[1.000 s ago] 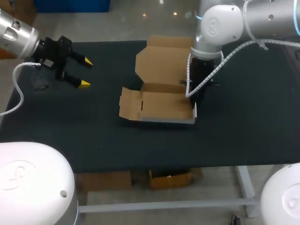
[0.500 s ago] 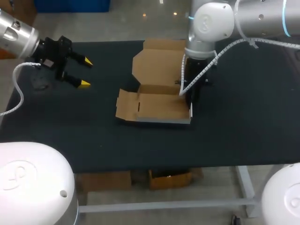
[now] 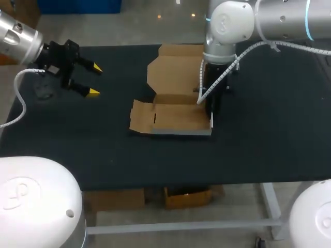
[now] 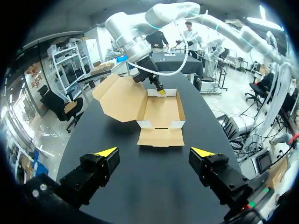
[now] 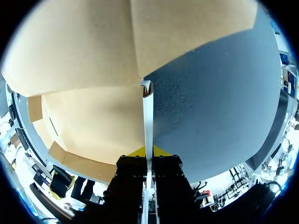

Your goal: Assemble the packaging by folding the flat box into shape, placing the metal phone stand inside, and closing the box properly

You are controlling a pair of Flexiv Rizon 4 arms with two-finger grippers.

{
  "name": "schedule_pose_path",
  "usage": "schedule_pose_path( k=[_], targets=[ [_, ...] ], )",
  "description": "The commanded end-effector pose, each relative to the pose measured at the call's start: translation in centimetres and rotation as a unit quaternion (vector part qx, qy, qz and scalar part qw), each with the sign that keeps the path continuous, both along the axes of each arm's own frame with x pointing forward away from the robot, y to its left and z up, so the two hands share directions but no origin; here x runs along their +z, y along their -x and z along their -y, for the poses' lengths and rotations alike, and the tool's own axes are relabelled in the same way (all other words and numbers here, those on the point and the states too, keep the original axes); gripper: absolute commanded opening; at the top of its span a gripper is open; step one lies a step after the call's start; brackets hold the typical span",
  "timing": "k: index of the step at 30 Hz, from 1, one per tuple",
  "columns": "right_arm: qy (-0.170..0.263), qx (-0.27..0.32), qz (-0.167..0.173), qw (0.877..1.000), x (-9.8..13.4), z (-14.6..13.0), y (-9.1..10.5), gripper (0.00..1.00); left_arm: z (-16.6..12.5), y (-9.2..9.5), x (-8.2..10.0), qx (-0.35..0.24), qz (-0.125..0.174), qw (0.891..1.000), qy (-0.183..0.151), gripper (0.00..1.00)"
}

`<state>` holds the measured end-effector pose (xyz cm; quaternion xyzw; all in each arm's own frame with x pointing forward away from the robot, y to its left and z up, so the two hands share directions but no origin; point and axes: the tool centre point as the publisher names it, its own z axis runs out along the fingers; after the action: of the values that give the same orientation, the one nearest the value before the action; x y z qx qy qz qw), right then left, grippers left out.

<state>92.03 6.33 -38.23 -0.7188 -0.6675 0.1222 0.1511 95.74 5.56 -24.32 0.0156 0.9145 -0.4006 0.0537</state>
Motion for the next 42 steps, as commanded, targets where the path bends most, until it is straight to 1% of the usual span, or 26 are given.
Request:
schedule_pose_path(
  k=[1, 5, 15, 25, 34, 42],
  targets=[
    [-0.003, 0.002, -0.005, 1.000, -0.4, -0.1, -0.4, 0.00, 0.0, 0.0, 0.1, -0.001, -0.001, 1.000, -0.001, 1.00],
    [-0.006, 0.000, -0.009, 1.000, -1.0, 0.0, -0.6, 0.00, 0.0, 0.0, 0.1, -0.001, -0.001, 1.000, -0.001, 1.00],
    [-0.003, -0.005, -0.014, 1.000, -1.4, 0.4, -0.7, 0.00, 0.0, 0.0, 0.1, -0.001, -0.001, 1.000, -0.001, 1.00],
    [-0.009, -0.004, -0.023, 1.000, -2.5, 0.2, -0.8, 0.00, 0.0, 0.0, 0.1, -0.001, -0.001, 1.000, -0.001, 1.00],
    [-0.004, -0.005, -0.025, 1.000, -2.5, 0.1, -0.8, 0.00, 0.0, 0.0, 0.1, -0.001, -0.001, 1.000, -0.001, 1.00],
    [0.000, -0.014, -0.017, 1.000, -2.6, 0.1, -0.5, 0.00, 0.0, 0.0, 0.1, -0.001, -0.001, 1.000, -0.001, 1.00]
  ],
)
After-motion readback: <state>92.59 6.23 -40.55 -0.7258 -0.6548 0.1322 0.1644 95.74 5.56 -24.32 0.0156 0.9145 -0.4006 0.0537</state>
